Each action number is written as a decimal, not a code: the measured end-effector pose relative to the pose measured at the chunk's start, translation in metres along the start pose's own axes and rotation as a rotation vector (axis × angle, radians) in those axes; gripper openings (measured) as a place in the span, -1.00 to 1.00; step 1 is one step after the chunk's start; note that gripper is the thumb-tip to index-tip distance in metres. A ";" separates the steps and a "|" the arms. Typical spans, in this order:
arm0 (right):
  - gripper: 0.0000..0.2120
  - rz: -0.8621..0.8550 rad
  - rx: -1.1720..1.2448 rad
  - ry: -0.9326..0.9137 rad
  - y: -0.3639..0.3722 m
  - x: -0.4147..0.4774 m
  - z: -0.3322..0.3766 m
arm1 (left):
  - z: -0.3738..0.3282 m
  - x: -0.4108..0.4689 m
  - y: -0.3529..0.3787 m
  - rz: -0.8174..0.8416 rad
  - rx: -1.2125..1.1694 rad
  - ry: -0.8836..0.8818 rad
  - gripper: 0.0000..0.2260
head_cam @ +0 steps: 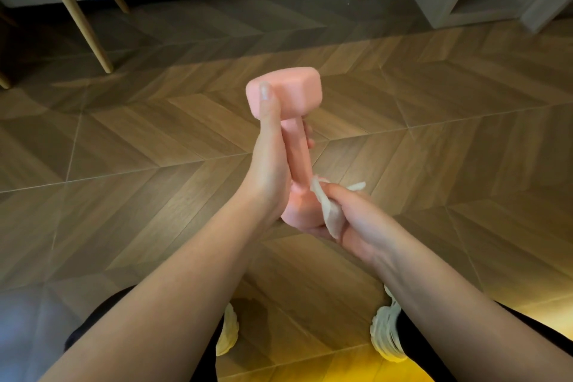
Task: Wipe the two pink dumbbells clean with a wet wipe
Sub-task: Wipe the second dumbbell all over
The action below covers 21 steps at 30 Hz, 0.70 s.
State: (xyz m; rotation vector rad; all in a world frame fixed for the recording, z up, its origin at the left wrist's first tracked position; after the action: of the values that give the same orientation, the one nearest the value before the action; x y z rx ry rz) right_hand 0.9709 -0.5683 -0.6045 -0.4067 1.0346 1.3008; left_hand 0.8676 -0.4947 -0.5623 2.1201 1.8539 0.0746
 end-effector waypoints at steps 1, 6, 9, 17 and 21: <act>-0.82 -0.013 0.002 0.007 0.001 0.001 -0.002 | 0.000 0.000 0.000 0.006 0.006 -0.002 -0.19; -0.76 -0.069 0.019 0.068 0.008 0.003 -0.014 | -0.003 -0.002 0.007 0.172 -0.120 0.023 -0.15; -0.74 -0.056 0.018 0.040 0.006 0.005 -0.012 | -0.002 -0.001 0.004 0.152 -0.103 0.032 -0.14; -0.73 -0.047 0.050 0.037 0.002 0.002 -0.004 | -0.003 -0.002 0.000 0.012 0.051 -0.031 -0.23; -0.69 -0.064 0.016 0.091 0.010 0.001 -0.012 | -0.005 -0.003 0.004 0.128 -0.113 0.023 -0.18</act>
State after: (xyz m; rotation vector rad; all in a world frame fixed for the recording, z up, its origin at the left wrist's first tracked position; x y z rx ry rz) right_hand 0.9572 -0.5742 -0.6086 -0.4866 1.0985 1.2254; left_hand 0.8699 -0.4974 -0.5558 2.1653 1.6825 0.2292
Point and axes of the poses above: each hand's wrist, its own x-axis towards the middle knuckle, its own y-axis out of the palm, z = x × y, the point moved 3 cm from there along x, towards the middle knuckle, and after that the axes turned 8 degrees about y, right-handed, at the moved point
